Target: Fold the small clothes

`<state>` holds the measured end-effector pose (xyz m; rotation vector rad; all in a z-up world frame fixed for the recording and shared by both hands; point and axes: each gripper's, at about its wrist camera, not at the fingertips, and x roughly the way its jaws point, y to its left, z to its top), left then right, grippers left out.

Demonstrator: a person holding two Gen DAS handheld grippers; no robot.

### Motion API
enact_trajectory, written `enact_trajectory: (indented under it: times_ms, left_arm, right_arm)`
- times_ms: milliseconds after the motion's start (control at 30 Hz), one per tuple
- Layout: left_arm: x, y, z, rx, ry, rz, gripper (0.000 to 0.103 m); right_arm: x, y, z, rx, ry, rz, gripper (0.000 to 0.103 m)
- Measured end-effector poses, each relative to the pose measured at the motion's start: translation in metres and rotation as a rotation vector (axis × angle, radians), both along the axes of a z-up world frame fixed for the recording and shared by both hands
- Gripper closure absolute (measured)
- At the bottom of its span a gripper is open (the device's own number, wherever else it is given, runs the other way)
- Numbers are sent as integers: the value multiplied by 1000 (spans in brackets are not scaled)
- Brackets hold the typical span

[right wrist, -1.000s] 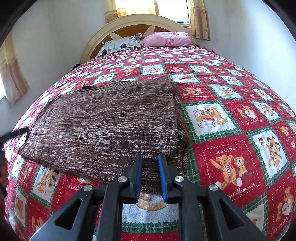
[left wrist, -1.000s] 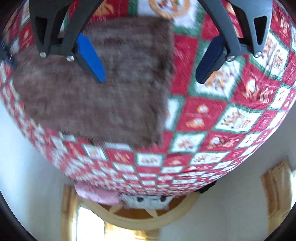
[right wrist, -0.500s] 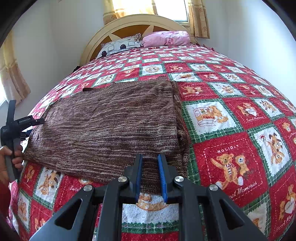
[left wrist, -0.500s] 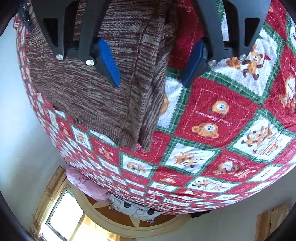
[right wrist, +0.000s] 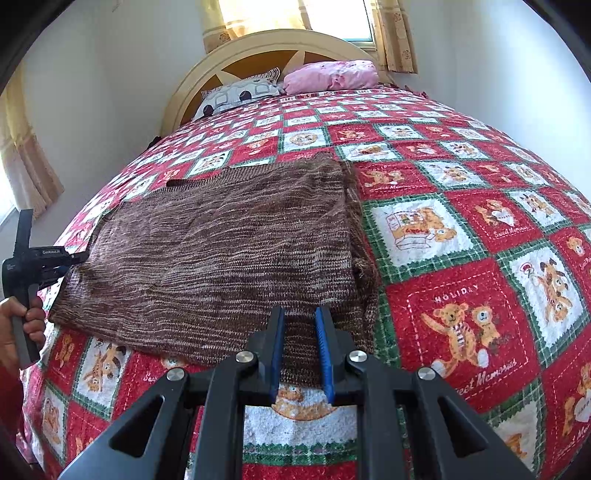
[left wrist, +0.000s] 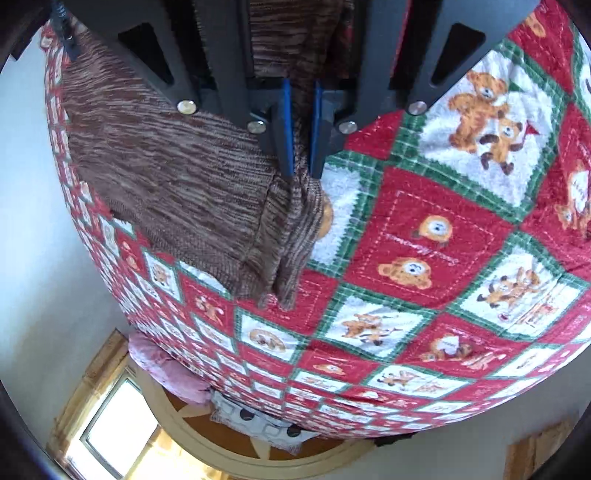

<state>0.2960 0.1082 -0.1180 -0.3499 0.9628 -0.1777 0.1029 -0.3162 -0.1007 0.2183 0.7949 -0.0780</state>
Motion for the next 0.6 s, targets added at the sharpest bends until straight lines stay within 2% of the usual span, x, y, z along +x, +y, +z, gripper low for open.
enact_trajectory:
  times_ms: [200, 433, 500, 600]
  left_arm:
    - [-6, -13, 21, -6, -29, 0, 96]
    - [-25, -64, 63, -21, -122, -121, 96]
    - [-26, -83, 65, -27, -125, -160, 96]
    - [-25, -115, 51, -4, -99, -221, 98]
  right_arm:
    - [-1, -1, 1, -4, -7, 0, 85]
    - [-3, -1, 2, 7, -16, -2, 85]
    - [-3, 0, 2, 4, -17, -2, 85]
    - [-3, 0, 3, -1, -19, -1, 85]
